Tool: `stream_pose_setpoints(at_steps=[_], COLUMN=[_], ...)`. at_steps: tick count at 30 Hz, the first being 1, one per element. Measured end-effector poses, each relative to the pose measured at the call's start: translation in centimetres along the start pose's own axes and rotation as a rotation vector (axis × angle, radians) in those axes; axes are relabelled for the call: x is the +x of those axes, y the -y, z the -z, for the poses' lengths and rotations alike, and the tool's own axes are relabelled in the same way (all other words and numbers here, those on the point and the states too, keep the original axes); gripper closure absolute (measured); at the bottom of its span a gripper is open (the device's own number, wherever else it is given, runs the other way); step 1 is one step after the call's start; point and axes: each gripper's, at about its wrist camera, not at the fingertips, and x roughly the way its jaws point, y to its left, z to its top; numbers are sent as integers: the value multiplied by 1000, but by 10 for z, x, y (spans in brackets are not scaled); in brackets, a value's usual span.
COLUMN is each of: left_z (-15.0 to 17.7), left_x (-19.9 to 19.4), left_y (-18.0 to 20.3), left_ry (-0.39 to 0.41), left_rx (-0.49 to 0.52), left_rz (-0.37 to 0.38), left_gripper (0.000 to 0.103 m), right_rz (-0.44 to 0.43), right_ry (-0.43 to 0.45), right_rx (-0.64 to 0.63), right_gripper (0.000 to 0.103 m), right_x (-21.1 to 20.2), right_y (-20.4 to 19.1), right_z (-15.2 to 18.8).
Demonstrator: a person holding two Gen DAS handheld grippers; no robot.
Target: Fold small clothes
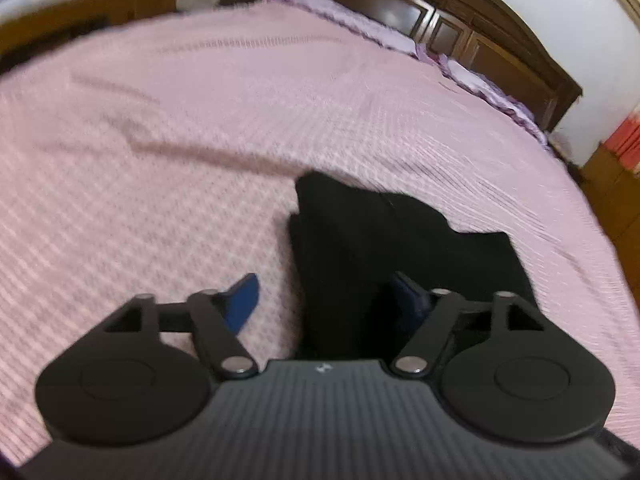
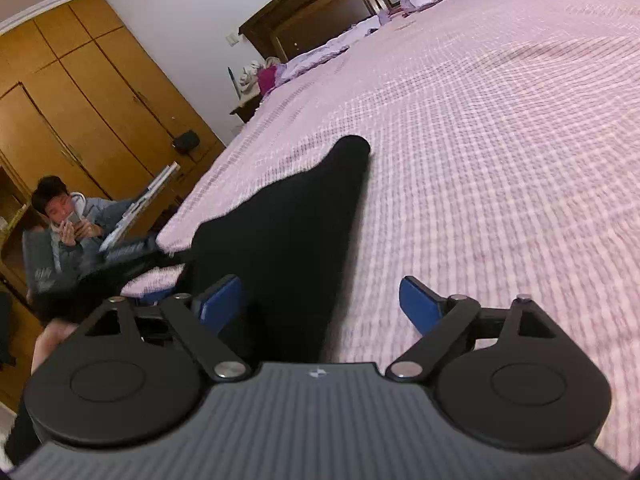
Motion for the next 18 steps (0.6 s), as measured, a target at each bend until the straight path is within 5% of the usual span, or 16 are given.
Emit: stream_pose_setpoints(at_steps=[9, 14, 15, 18], left_z=[14, 23, 25, 30], left_x=[10, 16, 18, 18], left_y=[-11, -18, -19, -17], left_ry=[-95, -129, -142, -151], left_rx=[-86, -150, -179, -200], left_rz=[75, 207, 236, 249], left_gripper=[26, 27, 30, 56], right_rz=[-74, -113, -121, -65], right_ry=[-99, -123, -134, -147], right_rx=[137, 110, 107, 79], right_gripper=[10, 10, 12, 50], right_x=[74, 103, 107, 112], right_y=[11, 0, -3, -12], right_z=[-21, -20, -20, -25])
